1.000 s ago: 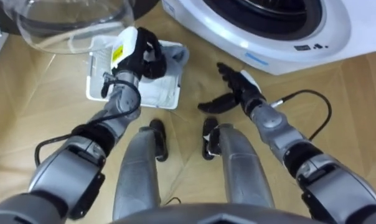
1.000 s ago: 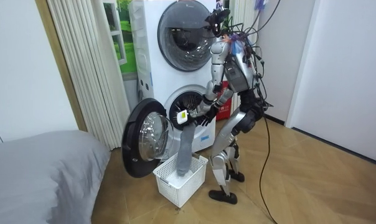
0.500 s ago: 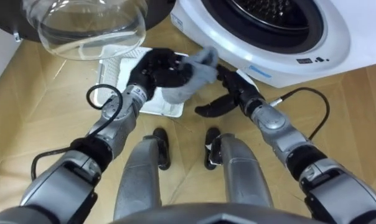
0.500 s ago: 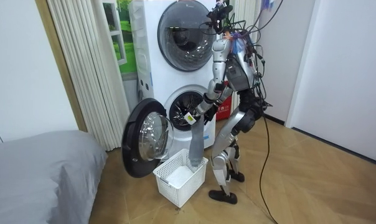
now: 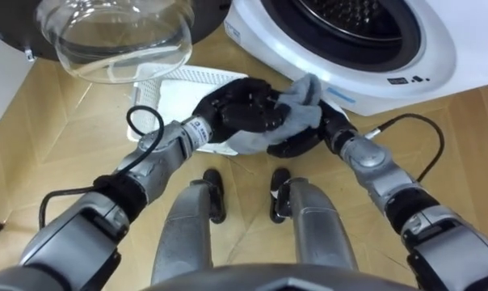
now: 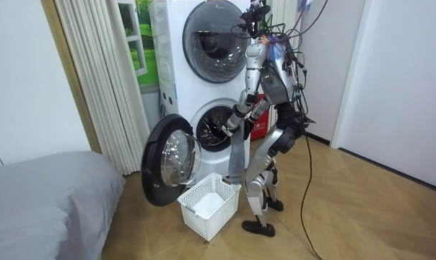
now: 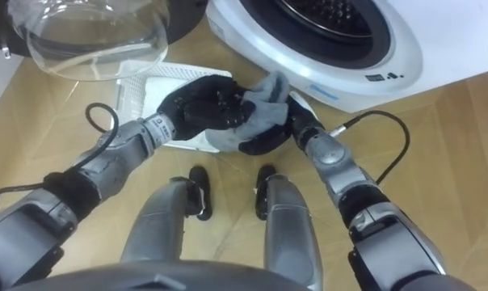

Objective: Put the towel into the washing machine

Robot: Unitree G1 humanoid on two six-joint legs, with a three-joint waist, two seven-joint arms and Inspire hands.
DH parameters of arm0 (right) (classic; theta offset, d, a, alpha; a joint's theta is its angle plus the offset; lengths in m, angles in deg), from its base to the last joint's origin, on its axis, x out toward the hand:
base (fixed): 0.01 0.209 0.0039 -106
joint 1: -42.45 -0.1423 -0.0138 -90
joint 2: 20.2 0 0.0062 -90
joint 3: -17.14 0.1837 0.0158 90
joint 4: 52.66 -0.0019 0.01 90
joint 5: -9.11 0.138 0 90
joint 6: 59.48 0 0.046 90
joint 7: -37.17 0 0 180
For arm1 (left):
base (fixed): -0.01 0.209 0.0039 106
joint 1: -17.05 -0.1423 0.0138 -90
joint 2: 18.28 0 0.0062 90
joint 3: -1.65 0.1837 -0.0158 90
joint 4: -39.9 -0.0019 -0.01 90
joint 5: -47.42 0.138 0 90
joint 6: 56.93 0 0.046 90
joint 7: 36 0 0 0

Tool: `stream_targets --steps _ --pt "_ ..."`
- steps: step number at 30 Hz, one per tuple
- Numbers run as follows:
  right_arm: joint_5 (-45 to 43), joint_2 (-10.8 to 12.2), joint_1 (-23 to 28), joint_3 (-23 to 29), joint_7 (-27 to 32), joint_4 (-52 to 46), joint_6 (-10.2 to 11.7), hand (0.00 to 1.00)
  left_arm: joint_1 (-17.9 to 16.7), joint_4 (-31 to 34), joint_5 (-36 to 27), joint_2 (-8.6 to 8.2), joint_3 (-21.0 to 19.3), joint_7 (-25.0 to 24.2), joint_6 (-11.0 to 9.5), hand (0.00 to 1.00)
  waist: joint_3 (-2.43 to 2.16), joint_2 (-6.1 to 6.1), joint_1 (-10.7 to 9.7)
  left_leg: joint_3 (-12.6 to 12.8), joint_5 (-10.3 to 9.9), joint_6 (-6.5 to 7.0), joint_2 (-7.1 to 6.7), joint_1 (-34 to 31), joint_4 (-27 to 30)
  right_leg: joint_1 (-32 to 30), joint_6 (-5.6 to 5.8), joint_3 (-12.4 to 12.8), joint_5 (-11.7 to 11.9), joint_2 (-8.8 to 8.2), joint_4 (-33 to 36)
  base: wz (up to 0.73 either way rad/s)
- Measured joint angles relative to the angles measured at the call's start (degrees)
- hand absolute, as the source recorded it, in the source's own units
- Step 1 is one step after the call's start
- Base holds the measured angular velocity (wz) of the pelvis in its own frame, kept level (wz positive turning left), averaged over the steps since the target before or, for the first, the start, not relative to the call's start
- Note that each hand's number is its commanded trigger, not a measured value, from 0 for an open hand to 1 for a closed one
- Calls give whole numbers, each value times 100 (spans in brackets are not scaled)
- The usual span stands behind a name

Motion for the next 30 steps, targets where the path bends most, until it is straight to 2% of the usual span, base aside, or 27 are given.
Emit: stream_targets --steps 2,3,4,5,7,9,14,16,22,24,30 --pt "-64 38 0 100 7 -17 0 0 3 256 -35 0 -54 -5 48 100 0 0 2 7 -1 0 4 -2 33 -10 1 28 -1 33 -2 -2" --pt "-105 50 -1 169 8 -36 0 11 6 410 -36 -21 -99 -27 54 100 0 0 9 5 -1 0 8 -3 48 -10 1 35 -1 41 -2 -3" --pt "-104 50 -6 177 10 -38 1 43 8 478 -37 -39 -120 -35 57 100 0 1 11 7 -1 0 12 -4 52 -9 1 36 -1 45 -2 0" --pt "-104 49 -12 181 14 -37 0 59 8 600 -38 -94 -170 -39 76 100 -1 1 24 14 -1 0 19 -4 62 -7 0 41 0 53 -1 0" --pt "-109 72 -7 211 11 -37 -5 100 8 714 -39 -197 -264 -74 104 100 -1 1 25 20 -1 0 27 -2 67 -6 -2 40 1 57 5 0" --pt "-158 123 4 282 15 -26 -37 100 21 794 -39 -387 -424 -119 130 100 0 0 27 41 -1 -1 41 1 77 -13 -3 47 2 56 28 0" --pt "-197 327 1 404 149 123 -75 100 37 1305 -42 -532 -662 -137 130 100 -1 -1 21 51 -13 -14 122 -49 163 -39 -36 40 22 83 38 -5" --pt "-195 344 9 403 140 131 -73 100 73 1499 -73 -547 -683 -138 130 100 -1 -2 5 18 -11 -18 125 -64 172 -46 -42 34 25 95 47 2" --pt "-182 363 14 454 107 126 174 100 246 1640 -73 -547 -741 -138 130 100 -3 -3 -24 -26 0 -36 180 -69 172 21 -64 -25 54 138 -7 1" --pt "-180 434 47 607 81 166 299 100 271 1700 -73 -548 -860 -138 130 100 -5 0 -32 -43 3 -41 184 -69 169 37 -75 -40 71 158 -37 0" --pt "0 558 37 726 92 205 476 100 406 1705 -73 -548 -1160 -138 131 100 -9 -1 -110 -104 23 -72 191 -73 182 74 -93 -92 105 179 -99 2"
